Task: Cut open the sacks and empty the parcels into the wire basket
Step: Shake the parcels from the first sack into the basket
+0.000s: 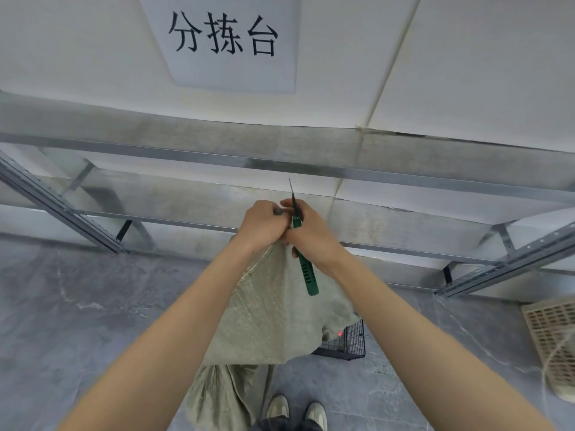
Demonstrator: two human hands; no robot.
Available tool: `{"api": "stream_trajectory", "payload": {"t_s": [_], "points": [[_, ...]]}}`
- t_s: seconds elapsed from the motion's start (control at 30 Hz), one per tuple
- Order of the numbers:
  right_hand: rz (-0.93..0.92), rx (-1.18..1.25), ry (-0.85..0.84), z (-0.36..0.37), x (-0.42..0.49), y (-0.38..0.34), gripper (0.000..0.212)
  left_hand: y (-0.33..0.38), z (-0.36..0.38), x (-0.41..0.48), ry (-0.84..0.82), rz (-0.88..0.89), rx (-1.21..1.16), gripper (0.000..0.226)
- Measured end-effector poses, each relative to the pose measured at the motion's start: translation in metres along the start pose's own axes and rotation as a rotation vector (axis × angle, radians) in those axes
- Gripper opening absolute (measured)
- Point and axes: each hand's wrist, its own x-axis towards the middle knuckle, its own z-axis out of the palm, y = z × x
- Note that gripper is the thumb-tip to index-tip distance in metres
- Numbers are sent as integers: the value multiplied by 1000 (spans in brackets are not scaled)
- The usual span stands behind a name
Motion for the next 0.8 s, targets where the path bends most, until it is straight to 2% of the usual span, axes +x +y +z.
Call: {"api": "stream_trajectory", "payload": {"t_s": [0.07, 0.2, 0.43, 0.53, 0.63, 0.8], "points": [[42, -39, 46, 1, 2, 7, 46, -3, 2, 0, 6, -14, -5, 18], [72, -53, 113, -2, 5, 16, 15, -5, 2, -2, -33, 3, -101, 17], [141, 128, 158, -17, 14, 20, 10, -7, -8, -10, -100, 93, -222, 23], [175, 331, 198, -28, 17, 26, 9, -22, -21, 0, -50, 2, -325, 23], [215, 557, 282, -41, 22, 32, 11, -54, -27, 6, -4, -68, -236, 15], [308, 895, 341, -49, 29, 39, 19, -124, -11, 9, -152, -224, 80, 25]]}}
